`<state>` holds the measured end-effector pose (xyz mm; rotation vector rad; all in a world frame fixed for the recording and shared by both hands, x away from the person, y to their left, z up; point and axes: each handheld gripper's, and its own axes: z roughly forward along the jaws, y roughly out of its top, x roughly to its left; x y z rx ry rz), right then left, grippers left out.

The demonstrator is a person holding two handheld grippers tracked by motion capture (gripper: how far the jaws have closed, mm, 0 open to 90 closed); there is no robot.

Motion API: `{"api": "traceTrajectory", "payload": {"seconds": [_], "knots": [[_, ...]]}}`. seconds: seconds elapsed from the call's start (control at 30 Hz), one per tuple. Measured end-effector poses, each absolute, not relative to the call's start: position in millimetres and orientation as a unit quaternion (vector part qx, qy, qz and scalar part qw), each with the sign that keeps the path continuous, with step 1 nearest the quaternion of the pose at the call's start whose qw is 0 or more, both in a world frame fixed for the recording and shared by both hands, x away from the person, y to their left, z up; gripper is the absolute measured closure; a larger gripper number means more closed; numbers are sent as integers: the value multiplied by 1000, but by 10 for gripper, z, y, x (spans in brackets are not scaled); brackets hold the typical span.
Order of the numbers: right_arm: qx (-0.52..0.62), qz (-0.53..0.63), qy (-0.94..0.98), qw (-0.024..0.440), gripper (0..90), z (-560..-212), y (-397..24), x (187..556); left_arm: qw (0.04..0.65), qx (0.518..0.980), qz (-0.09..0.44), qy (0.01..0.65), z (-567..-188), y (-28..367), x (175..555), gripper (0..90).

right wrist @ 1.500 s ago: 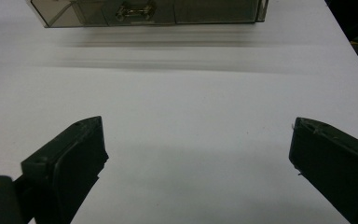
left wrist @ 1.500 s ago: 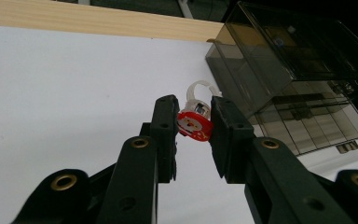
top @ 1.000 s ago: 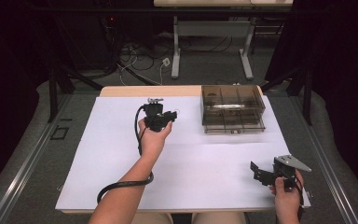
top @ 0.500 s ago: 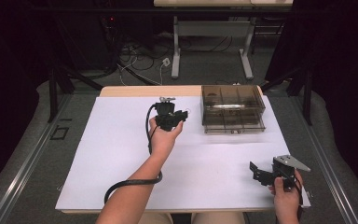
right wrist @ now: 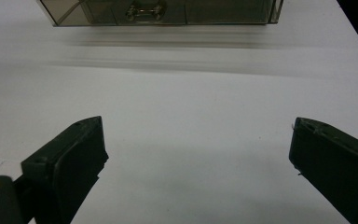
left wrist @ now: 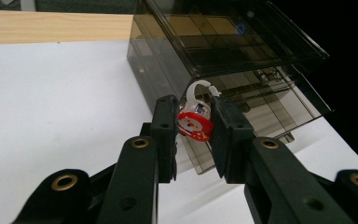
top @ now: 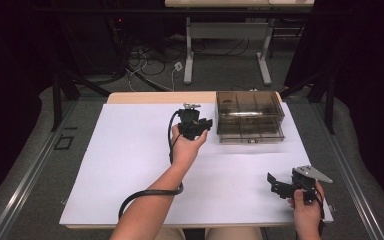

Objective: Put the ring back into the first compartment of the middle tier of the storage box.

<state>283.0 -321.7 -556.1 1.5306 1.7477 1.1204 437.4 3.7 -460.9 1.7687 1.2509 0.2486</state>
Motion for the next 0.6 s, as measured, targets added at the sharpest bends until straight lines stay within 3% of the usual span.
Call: {"api": "traceTrajectory", "payload": {"seconds": [0.6], "knots": [[570, 419, 650, 278, 33, -5563, -3221, 2834, 448, 739, 98, 493, -4705, -238, 4408, 726]]}}
